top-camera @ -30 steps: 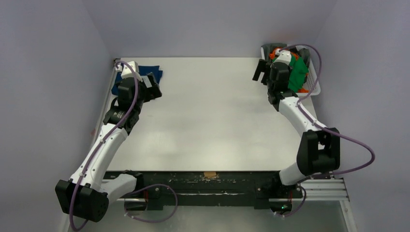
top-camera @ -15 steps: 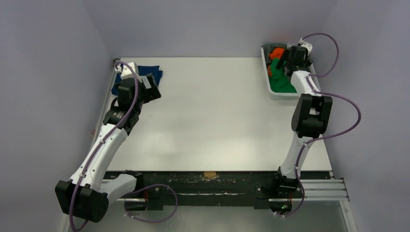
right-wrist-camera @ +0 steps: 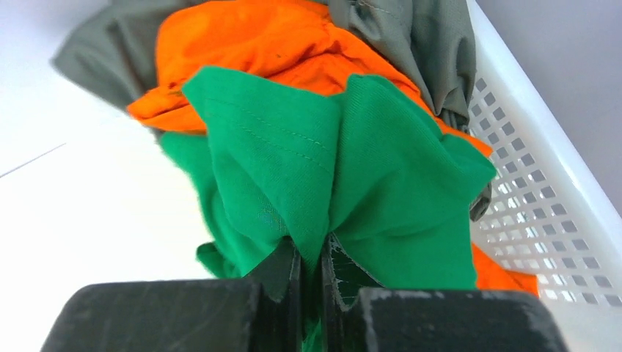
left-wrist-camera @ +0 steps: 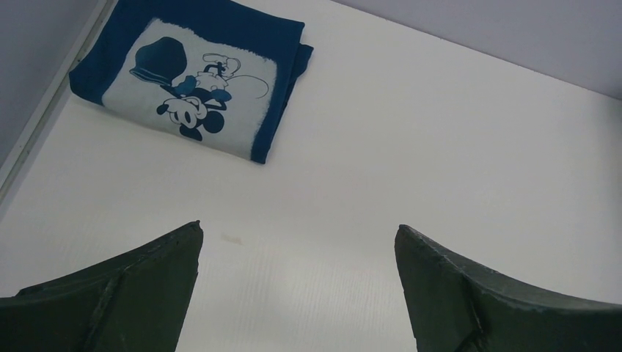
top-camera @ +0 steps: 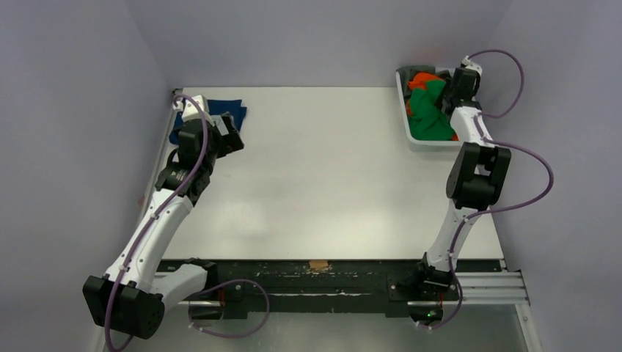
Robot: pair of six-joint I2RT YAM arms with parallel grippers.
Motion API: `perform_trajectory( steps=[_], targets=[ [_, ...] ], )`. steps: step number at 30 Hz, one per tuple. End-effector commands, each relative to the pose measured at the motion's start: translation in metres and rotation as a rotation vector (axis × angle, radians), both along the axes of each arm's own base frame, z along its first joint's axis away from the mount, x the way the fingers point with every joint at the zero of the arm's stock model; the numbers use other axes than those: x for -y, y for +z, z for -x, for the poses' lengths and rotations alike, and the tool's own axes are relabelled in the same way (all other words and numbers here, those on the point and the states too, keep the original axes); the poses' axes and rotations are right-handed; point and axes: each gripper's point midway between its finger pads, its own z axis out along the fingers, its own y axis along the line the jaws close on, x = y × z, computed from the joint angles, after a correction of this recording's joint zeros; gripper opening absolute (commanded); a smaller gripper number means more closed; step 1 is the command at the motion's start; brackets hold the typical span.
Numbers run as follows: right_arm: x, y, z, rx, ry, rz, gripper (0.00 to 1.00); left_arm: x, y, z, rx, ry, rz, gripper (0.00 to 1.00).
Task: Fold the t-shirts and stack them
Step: Grab crumpled tshirt from bin with the right arm, then move the tshirt to the center of the board
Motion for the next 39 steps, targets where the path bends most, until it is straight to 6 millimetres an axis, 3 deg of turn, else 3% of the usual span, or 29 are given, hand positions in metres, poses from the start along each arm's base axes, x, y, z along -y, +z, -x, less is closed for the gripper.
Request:
perform_trajectory(
  steps=[1,7,12,19,23,27,29,33,36,39],
  targets=[
    [-0.033,0.117,0.011,0.263,0.12,-0.038,0.0,-0.001,0.026,0.0,0.072,0.015,0.033,1.0],
    [-0.076,0.21,0.044,0.482,0.27,-0.081,0.0,0.002,0.023,-0.001,0.073,-0.001,0.035,1.0],
    [-0.129,0.286,0.07,0.624,0.444,-0.082,0.0,0.004,0.02,-0.002,0.071,-0.017,0.031,1.0],
    [-0.248,0.366,0.11,0.776,0.787,-0.089,0.0,0.003,0.009,0.001,0.045,-0.015,0.023,1.0],
    [-0.312,0.39,0.13,0.832,0.976,-0.132,0.0,0.0,0.004,0.005,0.036,-0.001,0.023,1.0],
    [-0.369,0.393,0.143,0.83,1.148,-0.192,0.0,-0.008,-0.001,0.014,0.013,0.039,0.015,1.0],
    [-0.388,0.39,0.15,0.818,1.227,-0.23,0.0,-0.012,-0.004,0.018,0.003,0.056,0.011,1.0],
    [-0.391,0.362,0.151,0.752,1.238,-0.264,0.0,-0.019,-0.011,0.028,-0.027,0.094,0.006,1.0],
    [-0.367,0.291,0.132,0.604,1.074,-0.232,0.0,-0.023,-0.014,0.034,-0.044,0.115,0.007,1.0],
    [-0.324,0.216,0.128,0.444,0.918,-0.239,0.01,-0.024,-0.02,0.037,-0.068,0.127,0.012,1.0]
  ],
)
